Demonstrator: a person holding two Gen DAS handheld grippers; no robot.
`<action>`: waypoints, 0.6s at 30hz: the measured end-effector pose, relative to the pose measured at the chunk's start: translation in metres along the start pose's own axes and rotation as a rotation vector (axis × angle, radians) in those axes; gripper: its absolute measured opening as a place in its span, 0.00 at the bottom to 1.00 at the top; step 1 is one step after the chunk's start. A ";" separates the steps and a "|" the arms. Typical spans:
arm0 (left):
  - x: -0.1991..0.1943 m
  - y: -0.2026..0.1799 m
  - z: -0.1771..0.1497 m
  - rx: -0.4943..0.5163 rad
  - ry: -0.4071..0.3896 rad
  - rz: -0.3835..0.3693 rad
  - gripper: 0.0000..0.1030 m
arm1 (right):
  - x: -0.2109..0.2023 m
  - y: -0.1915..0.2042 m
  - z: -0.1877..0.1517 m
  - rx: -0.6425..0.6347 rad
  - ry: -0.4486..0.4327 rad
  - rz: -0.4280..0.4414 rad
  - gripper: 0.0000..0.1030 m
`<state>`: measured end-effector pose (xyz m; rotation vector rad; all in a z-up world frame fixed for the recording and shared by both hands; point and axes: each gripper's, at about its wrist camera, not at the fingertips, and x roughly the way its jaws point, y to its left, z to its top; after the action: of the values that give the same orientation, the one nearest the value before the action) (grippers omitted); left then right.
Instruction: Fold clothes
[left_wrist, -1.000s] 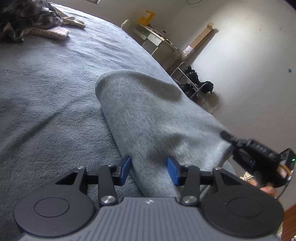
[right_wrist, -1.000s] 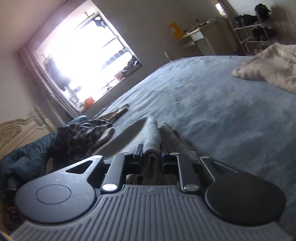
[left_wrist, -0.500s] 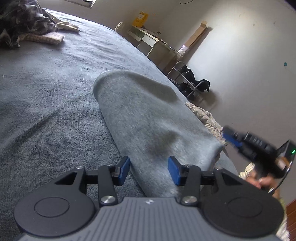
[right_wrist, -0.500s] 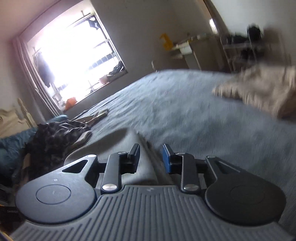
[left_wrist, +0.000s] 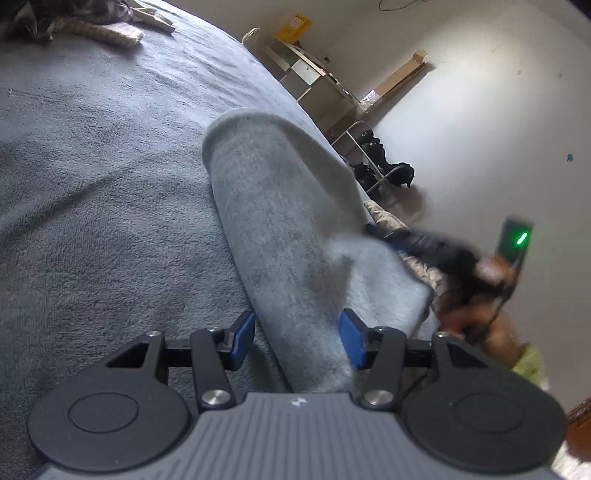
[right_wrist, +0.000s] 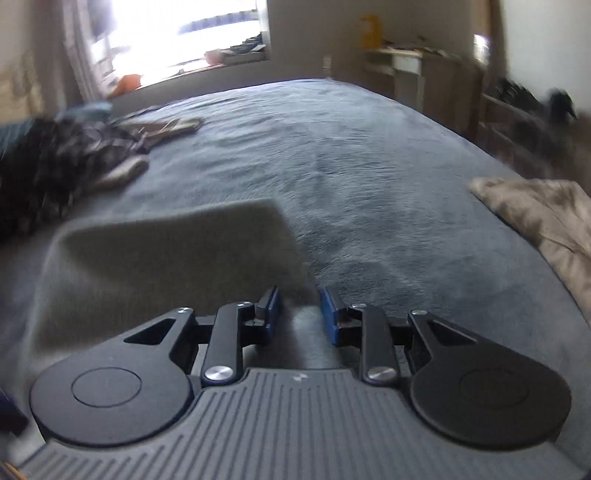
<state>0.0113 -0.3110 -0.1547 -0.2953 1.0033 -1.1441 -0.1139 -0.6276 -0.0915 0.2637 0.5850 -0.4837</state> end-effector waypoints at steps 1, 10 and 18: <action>0.000 0.003 0.000 -0.003 0.003 -0.005 0.50 | -0.006 0.002 0.009 0.000 -0.017 -0.003 0.22; 0.003 0.012 -0.004 -0.006 -0.001 -0.039 0.54 | 0.074 0.009 0.037 0.052 0.097 -0.048 0.23; 0.000 0.026 -0.007 -0.008 0.016 -0.082 0.53 | 0.008 0.047 0.056 0.018 -0.008 0.180 0.22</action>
<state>0.0214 -0.2979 -0.1758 -0.3367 1.0176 -1.2181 -0.0584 -0.6106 -0.0461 0.3283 0.5441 -0.3155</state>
